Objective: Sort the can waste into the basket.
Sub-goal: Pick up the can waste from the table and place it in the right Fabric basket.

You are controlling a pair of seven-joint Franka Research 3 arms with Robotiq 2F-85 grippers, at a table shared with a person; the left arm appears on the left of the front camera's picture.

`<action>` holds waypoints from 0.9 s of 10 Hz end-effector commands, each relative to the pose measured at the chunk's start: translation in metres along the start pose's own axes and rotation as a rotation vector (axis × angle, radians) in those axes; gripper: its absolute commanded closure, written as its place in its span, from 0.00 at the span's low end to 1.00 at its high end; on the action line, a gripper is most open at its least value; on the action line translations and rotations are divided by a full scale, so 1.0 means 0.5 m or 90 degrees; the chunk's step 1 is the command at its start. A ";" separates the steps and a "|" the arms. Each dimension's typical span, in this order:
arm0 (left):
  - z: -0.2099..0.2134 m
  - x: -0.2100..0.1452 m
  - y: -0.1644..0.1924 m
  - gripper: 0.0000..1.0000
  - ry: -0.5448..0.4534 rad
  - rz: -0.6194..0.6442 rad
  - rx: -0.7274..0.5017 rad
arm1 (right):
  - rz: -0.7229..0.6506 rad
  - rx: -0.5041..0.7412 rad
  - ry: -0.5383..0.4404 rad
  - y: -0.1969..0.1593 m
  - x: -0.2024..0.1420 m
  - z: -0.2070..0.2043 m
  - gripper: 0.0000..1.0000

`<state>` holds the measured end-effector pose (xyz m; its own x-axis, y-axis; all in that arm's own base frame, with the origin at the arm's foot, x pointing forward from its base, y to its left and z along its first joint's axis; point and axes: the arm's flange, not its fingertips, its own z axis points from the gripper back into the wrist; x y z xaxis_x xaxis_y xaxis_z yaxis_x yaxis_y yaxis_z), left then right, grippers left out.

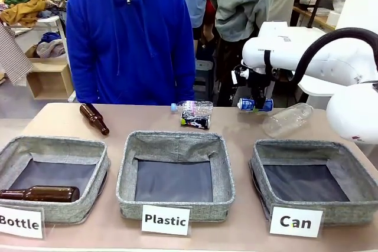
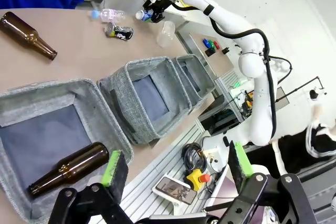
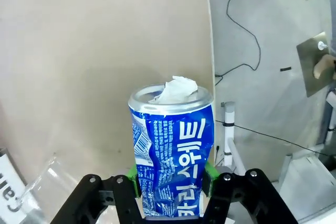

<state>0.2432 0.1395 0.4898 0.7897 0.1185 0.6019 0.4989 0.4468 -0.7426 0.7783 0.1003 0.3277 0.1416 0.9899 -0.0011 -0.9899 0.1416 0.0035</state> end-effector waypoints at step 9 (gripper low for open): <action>-0.006 0.002 -0.003 0.00 -0.009 0.006 -0.003 | 0.090 0.078 -0.062 0.734 -0.207 0.220 1.00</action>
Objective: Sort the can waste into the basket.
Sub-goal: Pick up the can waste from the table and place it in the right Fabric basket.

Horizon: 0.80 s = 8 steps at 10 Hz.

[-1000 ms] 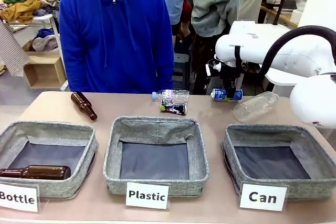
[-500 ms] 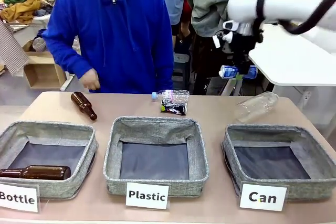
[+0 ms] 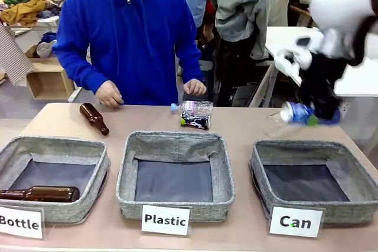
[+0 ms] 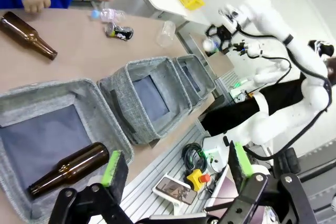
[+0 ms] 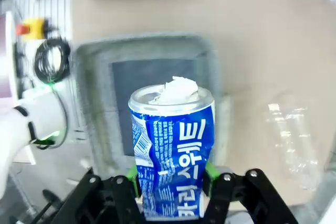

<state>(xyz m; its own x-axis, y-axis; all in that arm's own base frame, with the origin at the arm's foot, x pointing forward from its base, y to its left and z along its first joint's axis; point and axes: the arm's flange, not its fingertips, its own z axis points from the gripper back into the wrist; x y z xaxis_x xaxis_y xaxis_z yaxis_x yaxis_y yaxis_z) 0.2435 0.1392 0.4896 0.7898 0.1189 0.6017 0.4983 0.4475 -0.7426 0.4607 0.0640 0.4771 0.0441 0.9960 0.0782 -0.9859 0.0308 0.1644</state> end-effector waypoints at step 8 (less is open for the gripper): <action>-0.005 0.002 -0.003 0.00 -0.009 0.006 -0.003 | 0.001 -0.063 -0.091 0.144 -0.124 -0.137 1.00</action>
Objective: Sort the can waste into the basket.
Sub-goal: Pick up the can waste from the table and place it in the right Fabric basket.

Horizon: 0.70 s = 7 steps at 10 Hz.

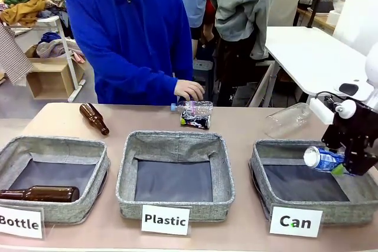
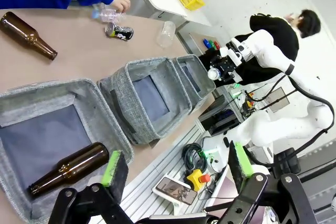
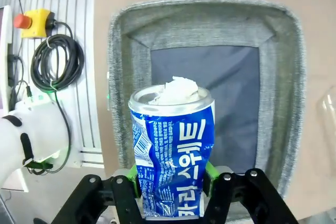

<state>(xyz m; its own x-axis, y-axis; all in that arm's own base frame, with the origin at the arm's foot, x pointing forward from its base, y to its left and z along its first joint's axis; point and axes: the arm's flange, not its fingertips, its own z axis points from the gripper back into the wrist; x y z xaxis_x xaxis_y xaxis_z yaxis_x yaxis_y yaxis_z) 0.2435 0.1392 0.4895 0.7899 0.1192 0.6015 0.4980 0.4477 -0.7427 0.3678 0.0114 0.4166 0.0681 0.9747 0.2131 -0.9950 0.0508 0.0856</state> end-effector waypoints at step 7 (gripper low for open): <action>-0.005 0.002 -0.003 0.00 -0.009 0.005 -0.003 | -0.013 -0.024 -0.036 -0.041 -0.008 0.004 0.00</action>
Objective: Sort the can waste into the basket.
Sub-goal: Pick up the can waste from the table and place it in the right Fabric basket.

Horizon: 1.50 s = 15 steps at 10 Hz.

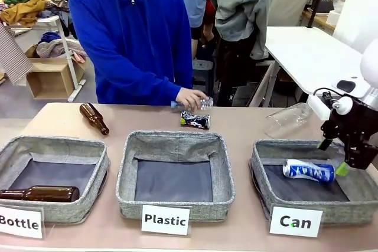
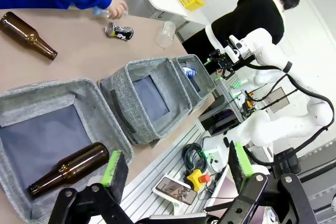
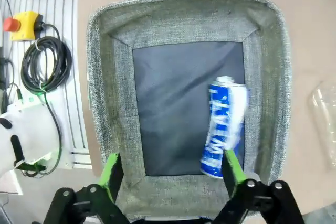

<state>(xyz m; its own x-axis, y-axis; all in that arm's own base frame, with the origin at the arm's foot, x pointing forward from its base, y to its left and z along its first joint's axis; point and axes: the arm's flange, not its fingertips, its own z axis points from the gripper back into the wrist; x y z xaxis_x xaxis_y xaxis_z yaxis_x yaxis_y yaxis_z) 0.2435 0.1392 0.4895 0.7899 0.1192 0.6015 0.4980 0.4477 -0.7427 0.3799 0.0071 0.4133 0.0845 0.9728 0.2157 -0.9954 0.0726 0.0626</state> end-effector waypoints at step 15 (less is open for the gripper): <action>-0.005 0.002 -0.003 0.00 -0.009 0.005 -0.003 | -0.486 0.093 -0.722 -0.065 -0.091 0.161 0.00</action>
<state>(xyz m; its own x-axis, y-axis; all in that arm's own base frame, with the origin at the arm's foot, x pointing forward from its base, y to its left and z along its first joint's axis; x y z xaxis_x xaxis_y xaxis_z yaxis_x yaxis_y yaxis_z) 0.2438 0.1389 0.4894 0.7900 0.1187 0.6015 0.4981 0.4479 -0.7425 0.4128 -0.0494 0.4756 0.6787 -0.0224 0.7341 -0.6613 0.4161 0.6241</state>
